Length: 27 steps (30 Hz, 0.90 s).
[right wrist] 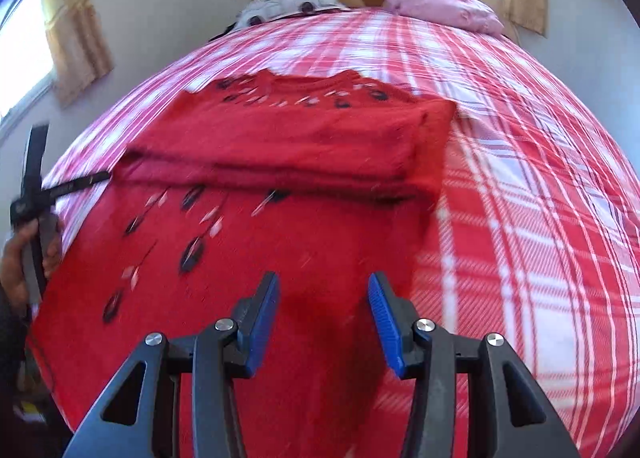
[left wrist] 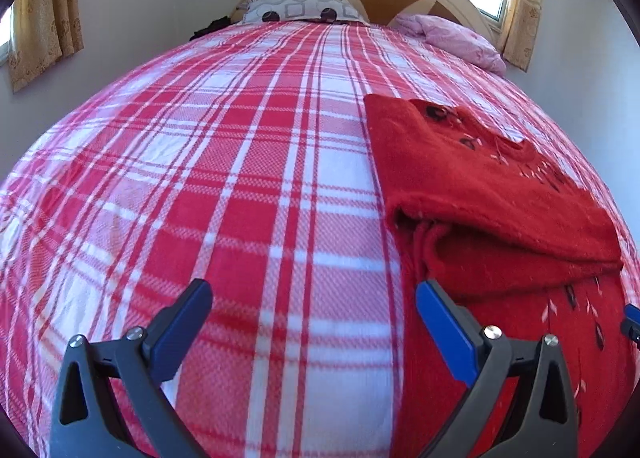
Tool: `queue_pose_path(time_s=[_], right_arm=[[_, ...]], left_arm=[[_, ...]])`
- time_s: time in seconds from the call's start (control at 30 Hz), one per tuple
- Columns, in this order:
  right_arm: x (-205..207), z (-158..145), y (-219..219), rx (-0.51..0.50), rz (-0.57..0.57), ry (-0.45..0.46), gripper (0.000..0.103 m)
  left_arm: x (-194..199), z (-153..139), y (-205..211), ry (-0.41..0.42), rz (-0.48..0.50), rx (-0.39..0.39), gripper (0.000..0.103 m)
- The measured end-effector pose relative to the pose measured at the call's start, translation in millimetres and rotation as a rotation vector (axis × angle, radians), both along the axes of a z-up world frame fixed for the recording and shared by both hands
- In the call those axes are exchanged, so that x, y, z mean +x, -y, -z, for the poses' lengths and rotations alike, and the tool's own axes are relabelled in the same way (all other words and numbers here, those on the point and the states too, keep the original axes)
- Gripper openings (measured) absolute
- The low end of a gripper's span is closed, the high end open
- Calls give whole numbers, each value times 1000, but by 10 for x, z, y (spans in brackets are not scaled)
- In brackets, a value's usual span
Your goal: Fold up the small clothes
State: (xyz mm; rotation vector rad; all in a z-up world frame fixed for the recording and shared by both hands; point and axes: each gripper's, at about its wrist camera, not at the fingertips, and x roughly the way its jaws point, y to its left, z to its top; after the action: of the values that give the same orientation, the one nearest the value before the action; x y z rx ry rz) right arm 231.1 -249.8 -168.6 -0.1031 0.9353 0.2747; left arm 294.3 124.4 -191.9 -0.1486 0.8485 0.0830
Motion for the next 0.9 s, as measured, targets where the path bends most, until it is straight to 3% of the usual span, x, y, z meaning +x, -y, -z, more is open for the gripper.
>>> queue_pose_path(time_s=[0.1,0.23,0.43,0.57,0.67,0.7,0.8,0.9], right_arm=[[-91,58,-103,-79,-19,54,48],[-8,1,-55,-20,28,40,48],[584,-382,-289,-20,40,146,48],[1008,-319,-379,-70,81,119,49],[1245,29,-345,-112,114,-37,49],[1252,109,-304,-92,124,-52,49],[1213,92,-223,-43,129,-28,49],[1166,10,-317,-101,138,-17,49]], left_arm=[[-87,-27,111,14,4,80,103],[-105,-26,207,14,-5,172,103],[-40,42,339,-27,31,246,103],[-34,54,296,-30,30,220,103],[-40,60,285,-34,31,197,103],[-38,63,279,-35,32,191,103],[-44,68,285,-38,33,181,103],[-36,72,285,-40,35,177,103]])
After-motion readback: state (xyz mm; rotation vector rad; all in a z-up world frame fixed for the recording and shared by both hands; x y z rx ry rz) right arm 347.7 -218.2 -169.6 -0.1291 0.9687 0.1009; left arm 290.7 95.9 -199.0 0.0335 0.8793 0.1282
